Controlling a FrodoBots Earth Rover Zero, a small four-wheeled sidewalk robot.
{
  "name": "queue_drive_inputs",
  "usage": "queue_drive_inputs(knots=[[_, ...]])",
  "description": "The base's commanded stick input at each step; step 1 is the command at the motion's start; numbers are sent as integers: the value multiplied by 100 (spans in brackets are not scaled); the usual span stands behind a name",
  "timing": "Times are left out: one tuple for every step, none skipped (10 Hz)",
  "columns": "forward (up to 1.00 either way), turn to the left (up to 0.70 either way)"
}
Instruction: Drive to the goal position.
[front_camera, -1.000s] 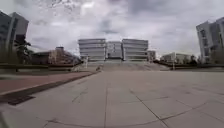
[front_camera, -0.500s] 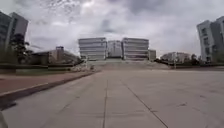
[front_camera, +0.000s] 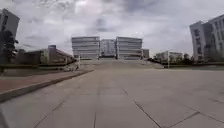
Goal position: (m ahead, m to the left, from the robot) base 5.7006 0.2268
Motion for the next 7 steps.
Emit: queue_drive_inputs(knots=[[100,0],[100,0],[100,0],[100,0],[100,0],[100,0],[100,0]])
